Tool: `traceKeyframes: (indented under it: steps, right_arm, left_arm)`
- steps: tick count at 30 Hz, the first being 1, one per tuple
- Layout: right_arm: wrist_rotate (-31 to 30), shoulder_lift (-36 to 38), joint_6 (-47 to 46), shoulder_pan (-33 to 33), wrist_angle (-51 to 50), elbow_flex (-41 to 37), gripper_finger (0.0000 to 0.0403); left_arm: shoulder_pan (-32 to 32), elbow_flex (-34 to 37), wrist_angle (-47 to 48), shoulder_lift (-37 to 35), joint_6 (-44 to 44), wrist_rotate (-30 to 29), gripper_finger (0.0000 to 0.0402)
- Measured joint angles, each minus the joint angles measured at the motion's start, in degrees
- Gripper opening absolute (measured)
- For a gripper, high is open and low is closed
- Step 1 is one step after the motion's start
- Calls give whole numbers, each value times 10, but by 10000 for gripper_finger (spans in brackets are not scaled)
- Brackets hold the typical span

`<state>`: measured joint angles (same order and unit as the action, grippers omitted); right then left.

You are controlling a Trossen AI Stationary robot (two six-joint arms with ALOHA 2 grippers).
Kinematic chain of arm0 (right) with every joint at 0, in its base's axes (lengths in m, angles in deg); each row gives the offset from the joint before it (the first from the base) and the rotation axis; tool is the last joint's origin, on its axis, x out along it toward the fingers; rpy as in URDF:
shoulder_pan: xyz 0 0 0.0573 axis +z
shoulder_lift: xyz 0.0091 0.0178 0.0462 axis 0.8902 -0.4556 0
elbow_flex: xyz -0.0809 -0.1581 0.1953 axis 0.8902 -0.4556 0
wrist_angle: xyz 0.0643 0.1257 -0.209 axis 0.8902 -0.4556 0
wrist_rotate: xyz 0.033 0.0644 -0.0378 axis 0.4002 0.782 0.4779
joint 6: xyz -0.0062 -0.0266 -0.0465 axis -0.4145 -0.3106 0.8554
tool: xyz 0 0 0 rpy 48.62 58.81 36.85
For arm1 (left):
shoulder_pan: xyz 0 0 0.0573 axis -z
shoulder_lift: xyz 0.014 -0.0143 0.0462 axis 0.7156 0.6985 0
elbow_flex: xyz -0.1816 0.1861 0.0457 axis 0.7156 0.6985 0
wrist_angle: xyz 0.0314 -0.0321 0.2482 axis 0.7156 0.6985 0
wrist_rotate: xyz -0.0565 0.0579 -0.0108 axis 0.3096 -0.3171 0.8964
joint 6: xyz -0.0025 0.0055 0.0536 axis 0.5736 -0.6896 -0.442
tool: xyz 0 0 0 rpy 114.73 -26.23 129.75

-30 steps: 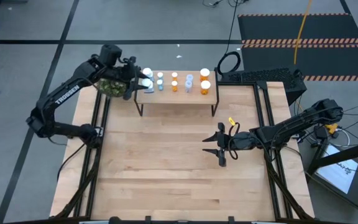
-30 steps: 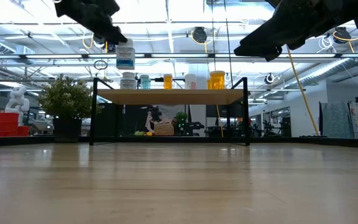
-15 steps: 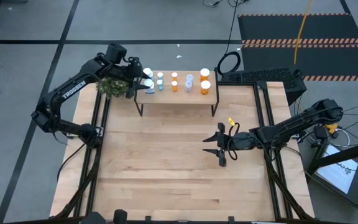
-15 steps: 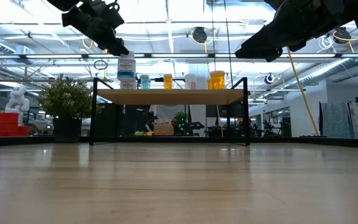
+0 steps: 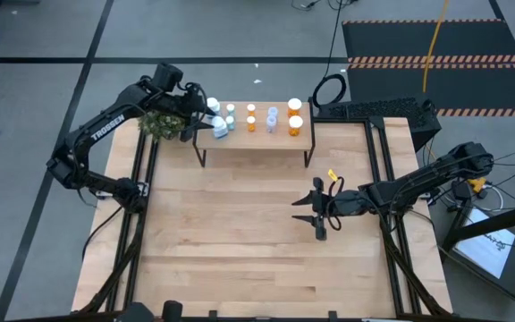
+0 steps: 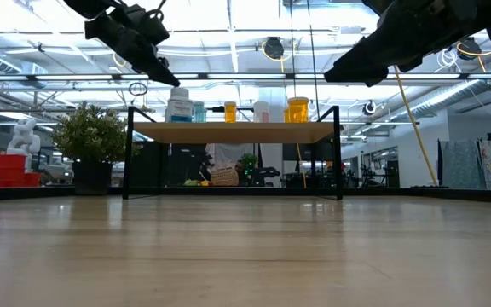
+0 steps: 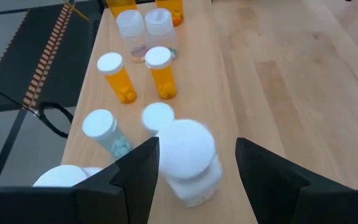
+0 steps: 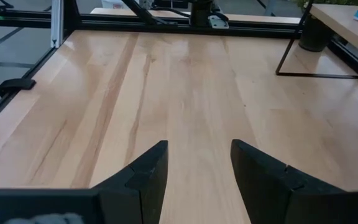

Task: Pick and place medicine bottles onto shelf by color
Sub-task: Put the white medicine bottle on the shelf aligned with the white medicine bottle

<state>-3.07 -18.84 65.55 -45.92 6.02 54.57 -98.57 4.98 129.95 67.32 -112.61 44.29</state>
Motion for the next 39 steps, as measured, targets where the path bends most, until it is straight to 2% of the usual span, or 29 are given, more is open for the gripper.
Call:
traceKeyframes:
  steps: [7, 12, 19, 28, 33, 39]
  right_arm:
    - [0, 0, -5, 0, 0, 0, 169]
    - [0, 0, -4, 0, 0, 0, 169]
    - [0, 0, -4, 0, -1, 0, 169]
    - [0, 0, -5, 0, -12, 0, 169]
    - [1, 0, -6, 0, -13, 0, 169]
    - [1, 0, -6, 0, -13, 0, 169]
  left_arm:
    - [1, 0, -1, 0, 4, 0, 214]
    - [17, 0, -21, 0, 68, -13, 214]
    - [86, 0, -63, 0, 121, -198, 218]
    - [151, 0, -72, 0, 197, -343, 284]
    - [174, 0, -67, 0, 233, -373, 296]
    - [176, 0, -22, 0, 251, -392, 265]
